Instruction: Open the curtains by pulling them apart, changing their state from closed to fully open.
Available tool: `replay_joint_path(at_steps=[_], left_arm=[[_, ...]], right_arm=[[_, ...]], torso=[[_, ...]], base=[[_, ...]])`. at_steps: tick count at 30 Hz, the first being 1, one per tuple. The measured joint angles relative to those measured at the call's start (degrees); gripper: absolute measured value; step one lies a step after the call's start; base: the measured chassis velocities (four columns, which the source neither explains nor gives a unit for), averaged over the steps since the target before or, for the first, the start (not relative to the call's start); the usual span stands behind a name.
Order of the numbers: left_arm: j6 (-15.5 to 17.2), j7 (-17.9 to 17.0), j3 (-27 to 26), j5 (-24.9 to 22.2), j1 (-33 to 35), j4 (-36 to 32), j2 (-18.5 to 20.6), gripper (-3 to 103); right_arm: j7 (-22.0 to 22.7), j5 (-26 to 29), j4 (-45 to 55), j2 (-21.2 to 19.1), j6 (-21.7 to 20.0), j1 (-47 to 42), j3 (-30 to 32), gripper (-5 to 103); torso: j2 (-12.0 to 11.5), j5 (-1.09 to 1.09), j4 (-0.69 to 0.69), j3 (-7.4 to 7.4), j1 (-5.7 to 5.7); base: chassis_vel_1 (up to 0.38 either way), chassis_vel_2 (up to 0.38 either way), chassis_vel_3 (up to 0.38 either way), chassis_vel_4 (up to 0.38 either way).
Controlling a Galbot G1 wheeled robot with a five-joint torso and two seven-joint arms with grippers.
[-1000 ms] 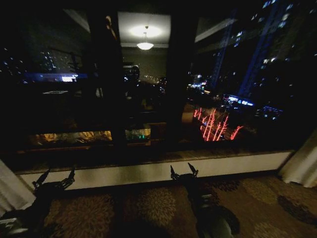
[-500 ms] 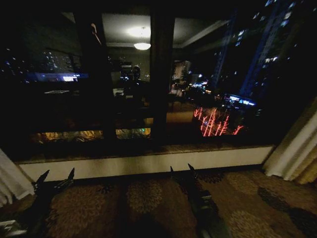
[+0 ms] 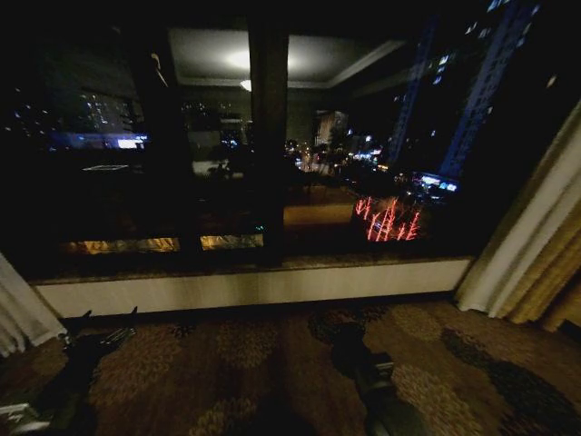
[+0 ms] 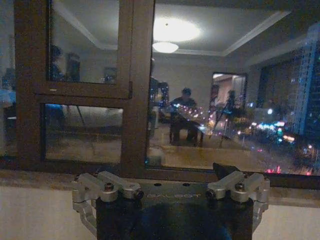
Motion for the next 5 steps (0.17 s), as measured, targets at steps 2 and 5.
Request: replay_joint_path(at_steps=[2,5], left_arm=[[0.0,0.0,0.0,0.0,0.0,0.0,0.0,100],[0.0,0.1,0.1,0.0,0.0,0.0,-0.1,100]], right_arm=[[0.0,-0.6,-0.5,0.1,1.0,0.0,0.3,100],[0.0,-0.8,-0.7,0.1,1.4,0.0,0.6,100]], torso=[[0.0,-0.02,0.0,0.02,0.02],[0.0,0.07,-0.01,-0.03,-0.05]], base=[[0.058,-0.382,-0.037,0.374],[0.05,-0.276,-0.017,0.247]])
